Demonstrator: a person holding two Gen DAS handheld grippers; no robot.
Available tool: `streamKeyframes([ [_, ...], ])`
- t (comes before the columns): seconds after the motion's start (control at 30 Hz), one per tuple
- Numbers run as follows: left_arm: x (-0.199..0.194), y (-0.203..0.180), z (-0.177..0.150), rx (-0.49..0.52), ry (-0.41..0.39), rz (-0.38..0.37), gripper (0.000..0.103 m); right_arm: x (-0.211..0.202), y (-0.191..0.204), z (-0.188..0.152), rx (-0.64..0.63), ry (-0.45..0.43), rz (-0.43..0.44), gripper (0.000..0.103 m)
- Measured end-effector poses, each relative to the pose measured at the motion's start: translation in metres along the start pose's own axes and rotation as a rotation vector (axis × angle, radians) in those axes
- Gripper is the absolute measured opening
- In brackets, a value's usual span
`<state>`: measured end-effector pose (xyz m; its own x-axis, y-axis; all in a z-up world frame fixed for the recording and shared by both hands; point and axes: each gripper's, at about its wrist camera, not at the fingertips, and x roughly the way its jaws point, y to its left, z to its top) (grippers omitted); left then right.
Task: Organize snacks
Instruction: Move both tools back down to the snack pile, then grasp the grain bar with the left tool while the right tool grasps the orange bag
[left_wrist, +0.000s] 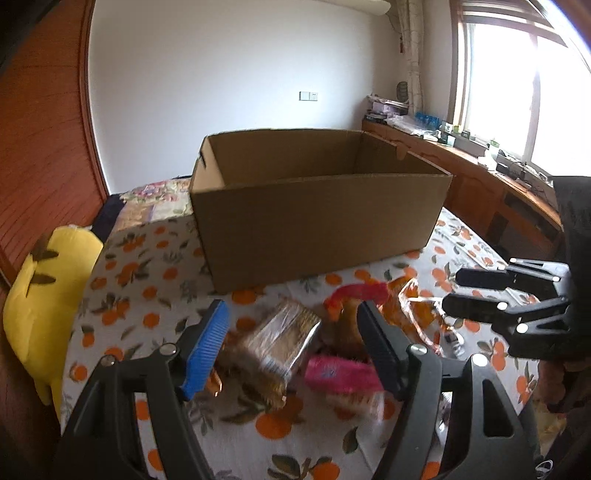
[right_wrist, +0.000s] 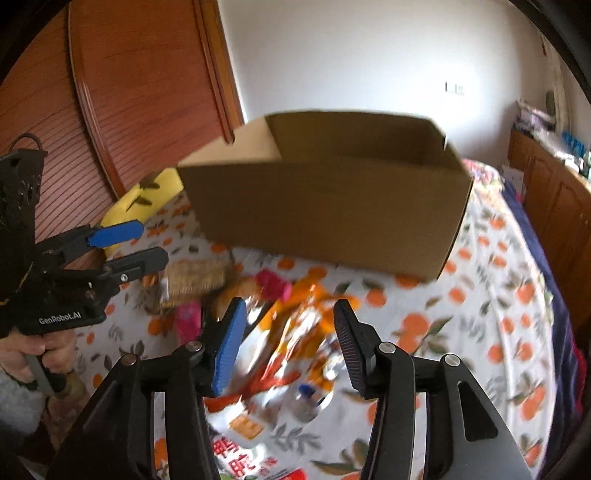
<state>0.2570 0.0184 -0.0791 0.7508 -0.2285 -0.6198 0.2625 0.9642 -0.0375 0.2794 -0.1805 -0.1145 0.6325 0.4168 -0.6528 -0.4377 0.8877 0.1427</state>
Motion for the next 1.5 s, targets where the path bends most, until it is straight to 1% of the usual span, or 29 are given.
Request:
streamKeyframes([
  [0.03, 0.000, -0.001, -0.002, -0.003, 0.000, 0.005, 0.073, 0.005, 0.001, -0.004, 0.005, 0.011, 0.002, 0.054],
  [0.13, 0.000, 0.003, -0.013, -0.021, 0.004, 0.004, 0.073, 0.015, 0.003, -0.013, 0.017, 0.030, -0.007, 0.066],
  [0.3, 0.005, 0.007, -0.026, -0.023, 0.016, 0.031, 0.073, 0.029, 0.001, -0.019, 0.028, 0.060, -0.009, 0.067],
  [0.37, 0.006, 0.008, -0.028, -0.025, 0.024, 0.028, 0.073, 0.033, 0.002, -0.020, 0.026, 0.067, -0.017, 0.067],
  [0.53, 0.008, 0.009, -0.035, -0.027, 0.035, 0.029, 0.073, 0.041, 0.008, -0.016, -0.008, 0.081, -0.035, 0.066],
  [0.6, 0.008, 0.009, -0.036, -0.027, 0.038, 0.027, 0.073, 0.048, 0.012, -0.016, -0.030, 0.100, -0.044, 0.063],
  [0.7, 0.008, 0.008, -0.038, -0.026, 0.041, 0.030, 0.073, 0.059, 0.012, -0.016, -0.046, 0.130, -0.053, 0.063],
  [0.87, 0.010, 0.010, -0.038, -0.026, 0.048, 0.027, 0.073, 0.064, 0.004, -0.014, -0.019, 0.134, -0.031, 0.063],
  [0.9, 0.012, 0.009, -0.037, -0.021, 0.052, 0.026, 0.073, 0.063, 0.004, -0.014, -0.023, 0.131, -0.032, 0.063],
  [0.97, 0.013, 0.009, -0.035, -0.010, 0.053, 0.026, 0.073, 0.062, 0.004, -0.015, -0.036, 0.120, -0.054, 0.047],
  [1.0, 0.014, 0.009, -0.033, -0.003, 0.054, 0.024, 0.073, 0.060, 0.003, -0.016, -0.036, 0.114, -0.043, 0.043],
  [1.03, 0.016, 0.009, -0.031, 0.008, 0.058, 0.022, 0.073, 0.060, 0.002, -0.017, -0.029, 0.115, -0.021, 0.033],
  [1.07, 0.018, 0.008, -0.028, 0.021, 0.062, 0.022, 0.073, 0.059, 0.000, -0.018, -0.016, 0.112, -0.004, 0.031],
  [1.17, 0.026, 0.008, -0.023, 0.055, 0.084, 0.021, 0.073, 0.058, 0.000, -0.019, -0.016, 0.102, 0.005, 0.029],
  [1.33, 0.043, 0.008, -0.013, 0.116, 0.147, -0.004, 0.073, 0.058, -0.008, -0.019, 0.020, 0.107, 0.046, 0.028],
  [1.5, 0.063, 0.006, -0.007, 0.179, 0.208, -0.005, 0.073, 0.056, -0.011, -0.021, 0.029, 0.106, 0.055, 0.028],
])
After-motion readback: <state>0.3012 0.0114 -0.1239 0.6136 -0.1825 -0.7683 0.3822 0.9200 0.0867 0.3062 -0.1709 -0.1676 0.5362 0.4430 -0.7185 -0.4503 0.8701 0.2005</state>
